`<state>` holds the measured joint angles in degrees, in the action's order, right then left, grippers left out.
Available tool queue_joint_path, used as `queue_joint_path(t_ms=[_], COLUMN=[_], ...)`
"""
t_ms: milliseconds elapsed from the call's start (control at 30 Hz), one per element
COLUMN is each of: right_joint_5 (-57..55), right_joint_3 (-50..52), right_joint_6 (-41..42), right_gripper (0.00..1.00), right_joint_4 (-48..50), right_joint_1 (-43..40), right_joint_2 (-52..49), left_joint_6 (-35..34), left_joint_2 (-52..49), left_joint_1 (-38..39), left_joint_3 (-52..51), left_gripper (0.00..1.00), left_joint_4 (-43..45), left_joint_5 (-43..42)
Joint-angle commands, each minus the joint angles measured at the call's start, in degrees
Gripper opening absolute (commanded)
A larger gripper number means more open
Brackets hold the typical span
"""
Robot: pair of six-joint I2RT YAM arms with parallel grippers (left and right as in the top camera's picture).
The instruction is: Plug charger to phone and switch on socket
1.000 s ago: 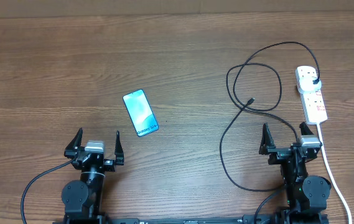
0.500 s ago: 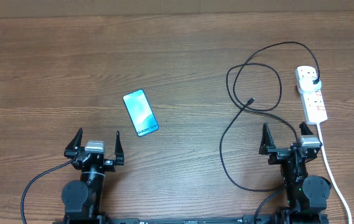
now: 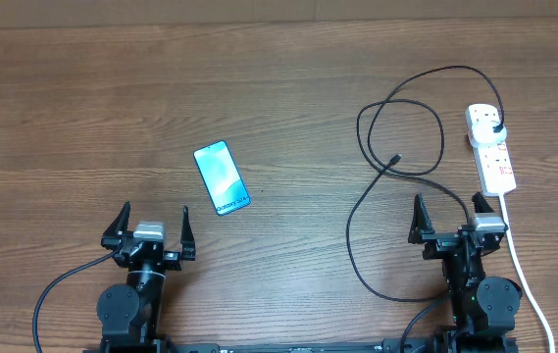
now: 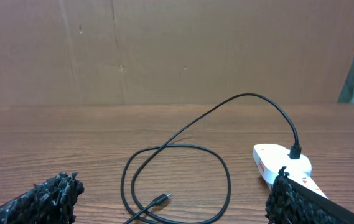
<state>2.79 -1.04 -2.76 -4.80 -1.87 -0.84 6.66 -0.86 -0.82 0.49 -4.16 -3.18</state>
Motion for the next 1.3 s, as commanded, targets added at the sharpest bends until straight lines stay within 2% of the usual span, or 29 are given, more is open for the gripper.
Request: queue_joint_path(t_ms=[0,867,967,1100,1167,1267], right_joint_5=[0.3,0.3,0.3,0.3,0.3,0.3], right_joint_3=[0.6,0.6,0.6,0.6,0.6,0.6], right_joint_6=[-0.1,-0.1,-0.1,-0.1,-0.1,-0.1], right_gripper=[1.0,1.0,1.0,1.0,1.0,1.0], right_joint_4=[0.2,0.2,0.2,0.2,0.2,0.2], right_joint_1=[0.2,0.2,0.2,0.2,0.2,0.2], right_joint_2=[0.5,0.5,0.5,0.5,0.5,0.5], left_joint_6=[1.5,2.5,0.0,-2.0,-5.4,-6.5], left_joint_2=[0.6,0.6,0.6,0.6,0.5,0.5], left_joint_1=[0.0,0.0,0.0,0.1,0.1,0.1], left_joint_3=[-0.2,-0.2,-0.2,0.8,2.0,4.3], left_gripper=[1.0,0.99,0.99,1.0,1.0,1.0], left_joint_4=[-0.2,-0.2,0.0,-1.0,-3.7,-8.5], left_joint_5=[0.6,3.6,1.4,-8.9,-8.8,-8.7])
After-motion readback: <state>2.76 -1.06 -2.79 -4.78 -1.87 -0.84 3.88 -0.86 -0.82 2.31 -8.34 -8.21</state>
